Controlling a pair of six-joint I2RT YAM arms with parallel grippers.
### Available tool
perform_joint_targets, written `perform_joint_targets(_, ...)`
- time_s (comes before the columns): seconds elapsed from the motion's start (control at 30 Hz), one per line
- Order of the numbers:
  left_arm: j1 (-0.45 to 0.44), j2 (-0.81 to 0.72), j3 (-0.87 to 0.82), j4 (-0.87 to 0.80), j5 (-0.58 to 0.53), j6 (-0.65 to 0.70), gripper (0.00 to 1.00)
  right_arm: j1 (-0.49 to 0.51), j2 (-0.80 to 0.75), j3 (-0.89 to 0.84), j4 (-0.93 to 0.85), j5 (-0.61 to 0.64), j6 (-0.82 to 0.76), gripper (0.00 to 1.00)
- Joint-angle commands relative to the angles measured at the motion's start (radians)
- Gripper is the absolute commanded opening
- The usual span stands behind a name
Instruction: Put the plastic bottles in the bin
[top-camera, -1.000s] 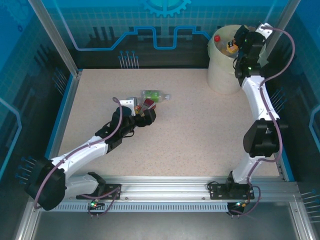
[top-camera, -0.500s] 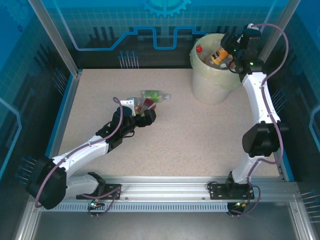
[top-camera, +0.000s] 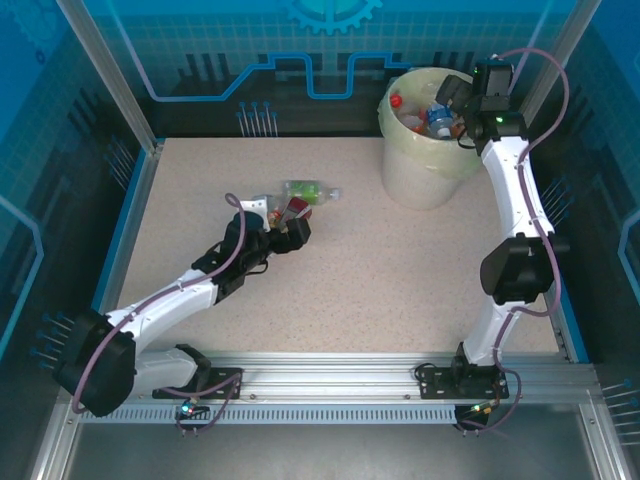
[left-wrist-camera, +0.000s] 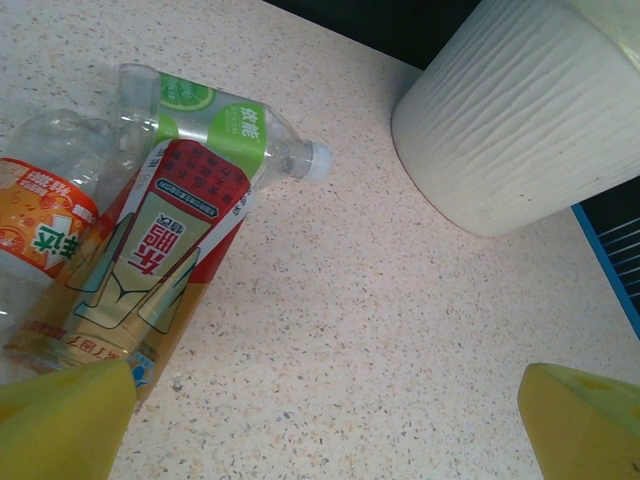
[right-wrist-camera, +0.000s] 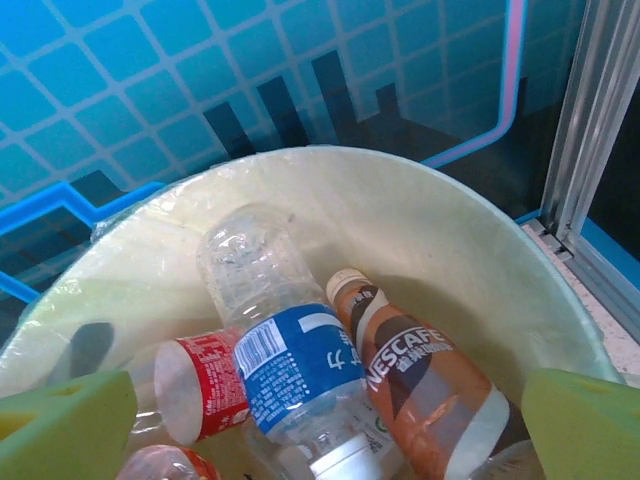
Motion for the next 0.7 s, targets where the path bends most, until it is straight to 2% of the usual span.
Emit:
perform_joint_targets(0.0, 0.02, 0.004, 0.042, -0.05, -0.024, -0.028, 0.99, 0.013, -0.076, -0.009, -0.024, -0.004, -0.056, 1.0)
perform_joint_targets(0.3, 0.088, 0.061, 0.131, -0.288, -0.048, -0.045, 0.99, 0.044, -0.224, -0.092, -0.021, -0.247, -0.13, 1.0)
perform_joint_targets(0.67, 0.104, 0.235, 0.291, -0.489, -0.015, 0.064, 0.99, 0.114, -0.424, -0.307, 0.005, -0.395, -0.14, 1.0)
